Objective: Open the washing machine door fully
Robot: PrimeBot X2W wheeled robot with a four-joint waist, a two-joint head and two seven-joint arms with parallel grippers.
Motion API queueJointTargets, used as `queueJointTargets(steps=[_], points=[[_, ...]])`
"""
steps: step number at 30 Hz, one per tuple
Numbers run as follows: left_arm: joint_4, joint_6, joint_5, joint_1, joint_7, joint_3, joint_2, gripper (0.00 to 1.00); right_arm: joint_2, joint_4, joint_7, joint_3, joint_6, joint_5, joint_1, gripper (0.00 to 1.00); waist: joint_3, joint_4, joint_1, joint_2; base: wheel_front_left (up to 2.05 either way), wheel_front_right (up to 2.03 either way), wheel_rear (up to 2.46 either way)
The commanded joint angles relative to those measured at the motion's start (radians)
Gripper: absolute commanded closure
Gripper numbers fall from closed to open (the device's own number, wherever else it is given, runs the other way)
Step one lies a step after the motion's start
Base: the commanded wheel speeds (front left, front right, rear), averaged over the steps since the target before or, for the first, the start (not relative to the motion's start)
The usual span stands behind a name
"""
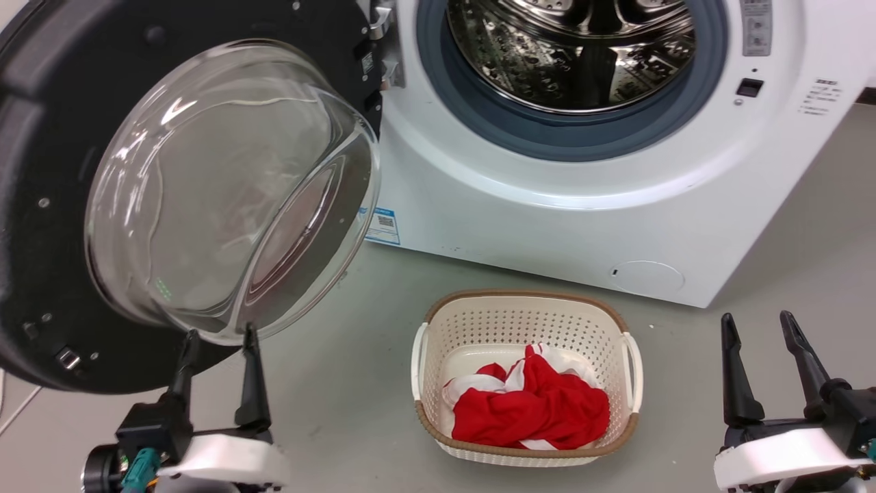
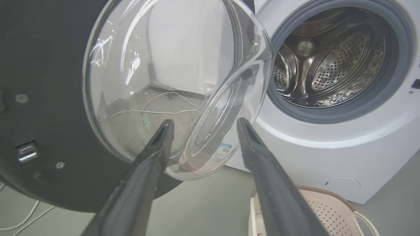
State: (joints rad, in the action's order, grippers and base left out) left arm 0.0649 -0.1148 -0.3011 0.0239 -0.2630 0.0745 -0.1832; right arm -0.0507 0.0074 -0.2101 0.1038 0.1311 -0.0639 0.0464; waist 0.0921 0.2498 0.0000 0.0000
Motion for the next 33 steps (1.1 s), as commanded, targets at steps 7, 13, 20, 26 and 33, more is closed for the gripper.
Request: queueJointTargets(steps=[7, 13, 20, 26, 33], points=[[0.010, 0.035, 0.037, -0.079, -0.002, 0.031, 0.042, 0.00, 0.001, 0.007, -0.003, -0.019, -0.001, 0.009, -0.033, 0.00, -0.008, -0.091, 0.0000, 0.0000, 0.00, 0.00, 0.00], [0.042, 0.058, 0.076, -0.131, -0.002, 0.038, 0.054, 0.00, 0.001, 0.017, -0.011, -0.032, -0.001, 0.012, -0.048, 0.00, -0.018, -0.173, 0.0000, 0.0000, 0.00, 0.00, 0.00], [0.066, 0.057, 0.115, -0.147, -0.002, 0.030, 0.059, 0.00, 0.001, 0.029, -0.015, -0.033, -0.001, 0.015, -0.036, 0.00, -0.033, -0.238, 0.0000, 0.0000, 0.00, 0.00, 0.00], [0.076, 0.061, 0.134, -0.129, -0.002, 0.021, 0.062, 0.00, 0.001, 0.034, -0.015, -0.045, -0.001, 0.008, -0.027, 0.00, -0.043, -0.253, 0.0000, 0.0000, 0.00, 0.00, 0.00], [0.081, 0.069, 0.148, -0.107, -0.002, 0.009, 0.074, 0.00, 0.001, 0.044, -0.017, -0.053, -0.001, 0.003, -0.018, 0.00, -0.053, -0.252, 0.0000, 0.0000, 0.00, 0.00, 0.00]])
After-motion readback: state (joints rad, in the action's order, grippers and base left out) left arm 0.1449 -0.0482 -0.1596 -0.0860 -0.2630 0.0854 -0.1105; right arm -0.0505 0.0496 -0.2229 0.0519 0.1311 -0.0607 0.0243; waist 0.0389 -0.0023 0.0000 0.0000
